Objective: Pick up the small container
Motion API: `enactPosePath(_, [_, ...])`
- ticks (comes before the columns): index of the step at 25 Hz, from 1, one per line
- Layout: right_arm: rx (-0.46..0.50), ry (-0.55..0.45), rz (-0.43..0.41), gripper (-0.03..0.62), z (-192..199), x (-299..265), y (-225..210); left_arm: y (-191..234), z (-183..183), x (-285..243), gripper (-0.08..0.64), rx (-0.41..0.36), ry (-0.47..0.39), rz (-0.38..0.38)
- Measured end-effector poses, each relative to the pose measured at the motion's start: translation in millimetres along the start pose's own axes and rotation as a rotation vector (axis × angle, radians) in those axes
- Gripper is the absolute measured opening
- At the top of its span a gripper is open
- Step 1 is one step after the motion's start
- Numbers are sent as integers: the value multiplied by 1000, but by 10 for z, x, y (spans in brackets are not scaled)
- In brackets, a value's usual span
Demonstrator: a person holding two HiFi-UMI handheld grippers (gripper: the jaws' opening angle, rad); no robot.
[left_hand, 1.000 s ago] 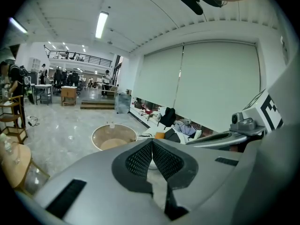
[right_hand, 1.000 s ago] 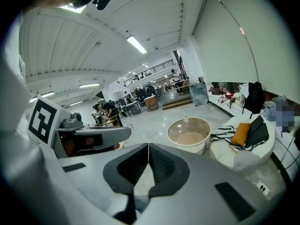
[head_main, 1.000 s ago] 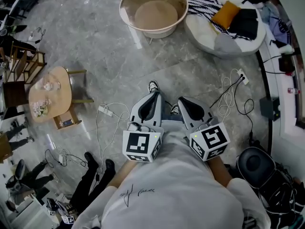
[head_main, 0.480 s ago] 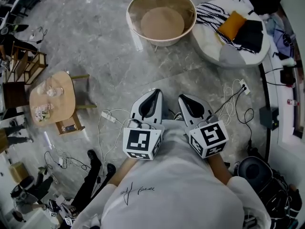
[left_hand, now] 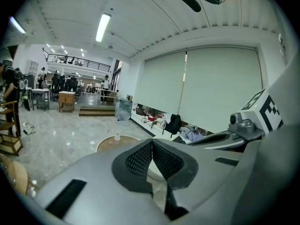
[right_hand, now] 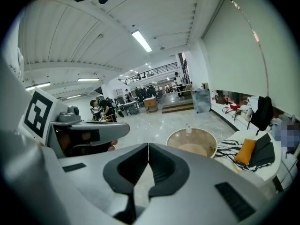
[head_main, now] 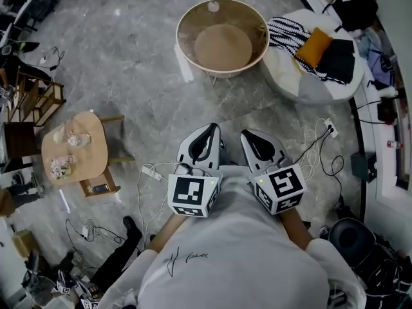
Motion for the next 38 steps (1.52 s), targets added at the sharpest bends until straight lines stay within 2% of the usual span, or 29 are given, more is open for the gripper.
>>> enactPosePath(11, [32, -13, -8, 17, -257, -468, 184, 600, -181, -54, 18, 38, -55, -1])
enactPosePath(18, [48, -18, 16, 17, -341, -590, 159, 709, -238, -125, 18, 35, -46, 17])
enactPosePath(27, [50, -51, 78, 17, -509, -770, -64, 919, -311, -322, 18, 35, -32, -34])
enactPosePath(38, [62, -45, 59, 17, -854, -1182, -574, 1151, -512, -848, 18, 13, 13, -105])
Point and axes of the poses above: the fingertips, and each gripper's own axes: x backward along the fingers, y to its left, z out of its underside, the point moved 7 cm from there along x, backward along the fingers, and after that the axes turned 4 degrees about z, right-handed, at the moved point
